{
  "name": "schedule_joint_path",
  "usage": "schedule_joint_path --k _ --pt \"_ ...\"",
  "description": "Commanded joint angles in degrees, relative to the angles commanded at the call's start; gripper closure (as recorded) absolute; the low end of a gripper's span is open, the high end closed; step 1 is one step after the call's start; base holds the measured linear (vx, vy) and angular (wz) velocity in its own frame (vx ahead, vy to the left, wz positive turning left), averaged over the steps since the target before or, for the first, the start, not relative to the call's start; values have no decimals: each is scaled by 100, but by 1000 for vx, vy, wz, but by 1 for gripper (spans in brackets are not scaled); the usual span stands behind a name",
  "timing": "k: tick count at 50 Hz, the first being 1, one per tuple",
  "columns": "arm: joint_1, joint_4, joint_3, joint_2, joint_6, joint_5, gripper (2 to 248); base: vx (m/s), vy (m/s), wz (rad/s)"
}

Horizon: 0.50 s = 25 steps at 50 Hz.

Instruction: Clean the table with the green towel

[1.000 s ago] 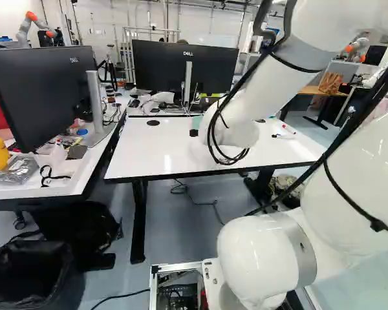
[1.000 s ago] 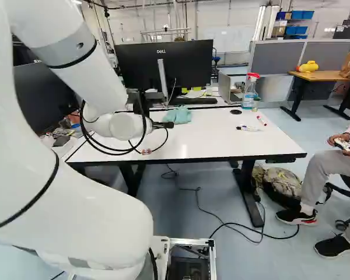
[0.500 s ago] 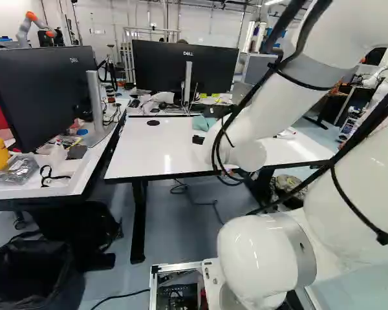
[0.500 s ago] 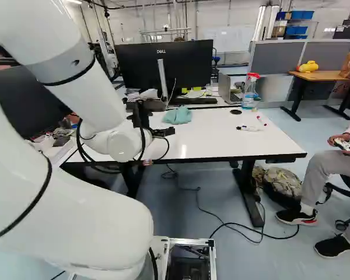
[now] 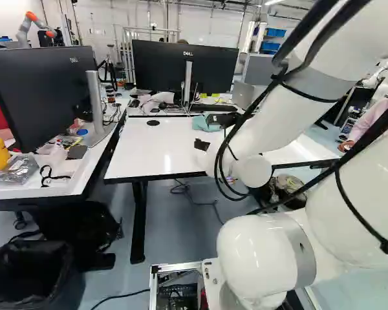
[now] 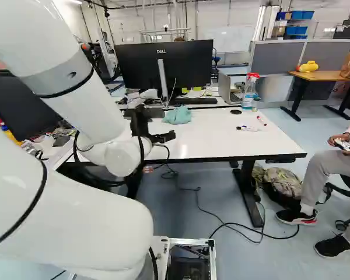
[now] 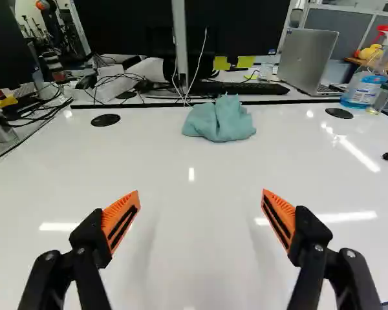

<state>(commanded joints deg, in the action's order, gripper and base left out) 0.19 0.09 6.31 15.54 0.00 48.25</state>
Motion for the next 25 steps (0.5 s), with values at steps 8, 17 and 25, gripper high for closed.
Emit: schedule_joint_path --k 8,17,25 --pt "-11 -5 -74 26 0 99 3 0 0 0" --pt "-17 -8 -122 43 0 163 3 0 0 0" --pt "-19 -9 -131 46 0 175 3 0 0 0"
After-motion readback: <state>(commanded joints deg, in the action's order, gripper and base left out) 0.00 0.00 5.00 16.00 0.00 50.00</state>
